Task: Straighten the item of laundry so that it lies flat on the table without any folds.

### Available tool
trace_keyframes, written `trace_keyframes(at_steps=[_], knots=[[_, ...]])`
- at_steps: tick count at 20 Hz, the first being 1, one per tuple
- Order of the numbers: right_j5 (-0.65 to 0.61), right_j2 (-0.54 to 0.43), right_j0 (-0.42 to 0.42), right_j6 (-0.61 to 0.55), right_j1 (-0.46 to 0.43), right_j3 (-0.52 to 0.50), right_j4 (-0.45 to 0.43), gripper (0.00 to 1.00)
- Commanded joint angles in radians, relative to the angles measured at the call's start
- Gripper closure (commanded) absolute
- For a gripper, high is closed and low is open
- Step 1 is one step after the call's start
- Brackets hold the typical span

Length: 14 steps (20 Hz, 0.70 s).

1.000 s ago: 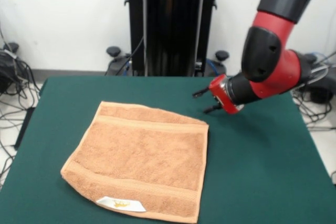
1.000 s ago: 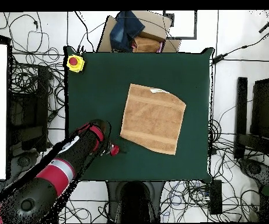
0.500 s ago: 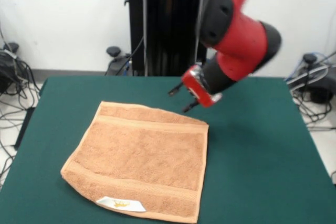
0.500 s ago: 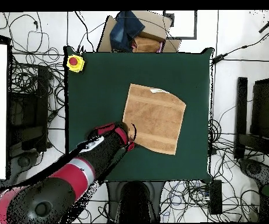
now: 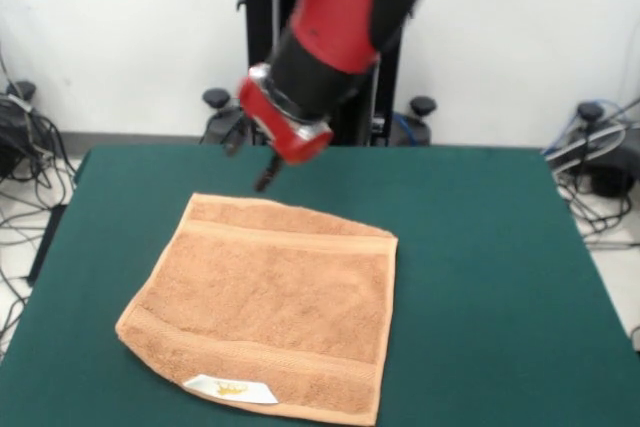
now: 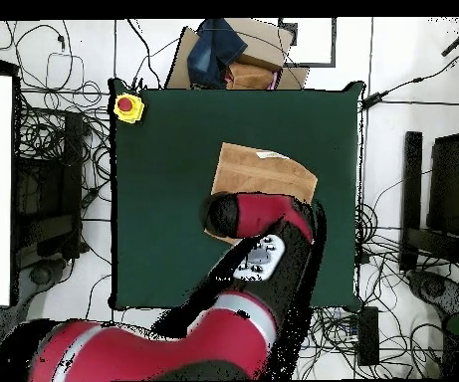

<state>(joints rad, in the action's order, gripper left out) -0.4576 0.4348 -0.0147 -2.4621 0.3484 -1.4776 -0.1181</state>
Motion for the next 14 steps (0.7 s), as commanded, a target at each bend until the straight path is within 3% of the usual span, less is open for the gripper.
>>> trace_keyframes(at_steps=[1,5,14], knots=[[0.130,-0.362,0.192,0.339,0.151,-0.069,-0.142,0.00],[0.254,-0.400,0.237,0.243,0.070,0.015,-0.196,0.00],[0.290,-0.449,0.269,0.183,0.044,0.050,-0.245,0.00]])
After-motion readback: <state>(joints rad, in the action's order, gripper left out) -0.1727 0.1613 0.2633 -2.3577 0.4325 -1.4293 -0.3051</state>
